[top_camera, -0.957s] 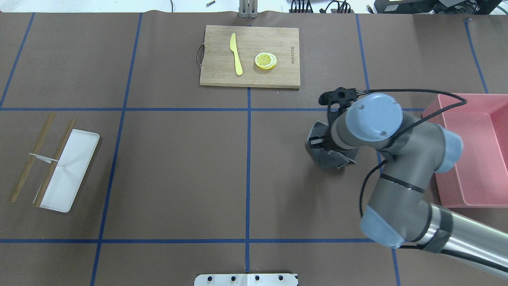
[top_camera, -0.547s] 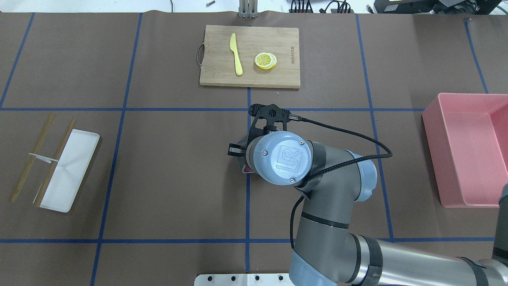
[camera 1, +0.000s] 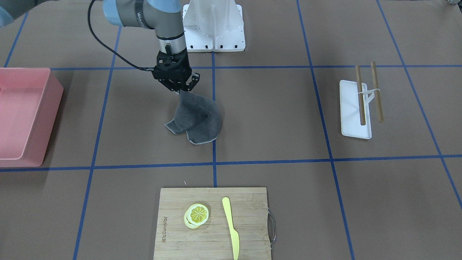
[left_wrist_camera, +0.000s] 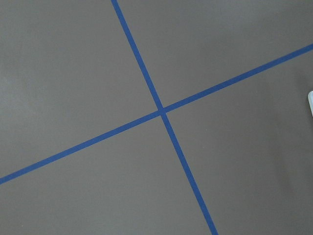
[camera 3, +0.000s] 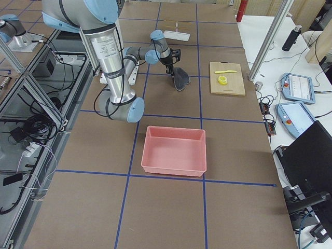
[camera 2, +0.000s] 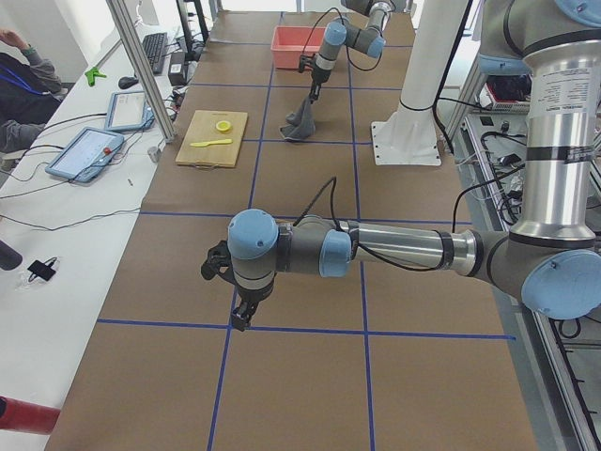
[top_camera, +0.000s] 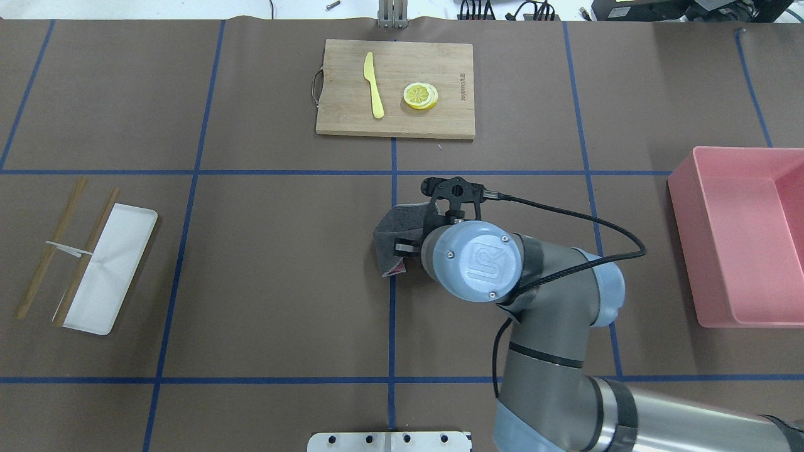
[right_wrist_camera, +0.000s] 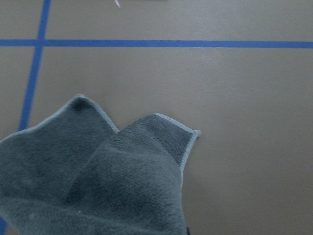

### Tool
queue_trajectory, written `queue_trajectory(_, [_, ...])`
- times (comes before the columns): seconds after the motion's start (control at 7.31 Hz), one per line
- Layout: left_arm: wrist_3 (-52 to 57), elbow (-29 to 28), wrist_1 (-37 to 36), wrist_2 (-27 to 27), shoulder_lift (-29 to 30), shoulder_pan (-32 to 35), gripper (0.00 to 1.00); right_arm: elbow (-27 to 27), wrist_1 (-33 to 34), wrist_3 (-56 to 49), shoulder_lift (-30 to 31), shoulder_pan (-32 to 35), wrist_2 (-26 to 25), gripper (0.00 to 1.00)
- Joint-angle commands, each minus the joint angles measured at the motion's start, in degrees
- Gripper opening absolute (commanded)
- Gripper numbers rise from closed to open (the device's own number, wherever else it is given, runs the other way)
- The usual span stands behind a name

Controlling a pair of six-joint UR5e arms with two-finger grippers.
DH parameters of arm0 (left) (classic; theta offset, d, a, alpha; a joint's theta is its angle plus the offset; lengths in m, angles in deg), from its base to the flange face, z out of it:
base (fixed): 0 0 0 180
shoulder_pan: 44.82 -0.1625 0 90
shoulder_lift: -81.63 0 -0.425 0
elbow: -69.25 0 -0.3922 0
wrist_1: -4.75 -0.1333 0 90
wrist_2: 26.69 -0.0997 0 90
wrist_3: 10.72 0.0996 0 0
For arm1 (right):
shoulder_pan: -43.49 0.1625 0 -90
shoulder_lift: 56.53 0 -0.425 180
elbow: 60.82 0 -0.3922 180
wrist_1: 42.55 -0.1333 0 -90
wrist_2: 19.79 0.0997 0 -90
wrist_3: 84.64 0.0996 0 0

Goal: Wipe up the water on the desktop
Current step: 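Drag the towel with the right gripper back toward the table center, then carry the towel with the right gripper over the pink bin and release it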

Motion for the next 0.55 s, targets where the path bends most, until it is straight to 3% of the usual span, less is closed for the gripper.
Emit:
queue_trajectory(0.0, [0.0,0.0,0.0,0.0,-0.1,0.0,0.99,7.3,7.4,-12.7,12.1,4.9,1.8,0.00])
queue_trajectory(0.14, [0.0,0.0,0.0,0.0,-0.3,0.0,0.99,12.6,7.9,-17.8,13.7,9.5,3.6,0.00])
queue_trajectory(0.41, [0.0,0.1,0.1,0.0,-0.5,0.0,0.99,20.5,15.5,-24.4,9.4,24.8,21.5,0.00])
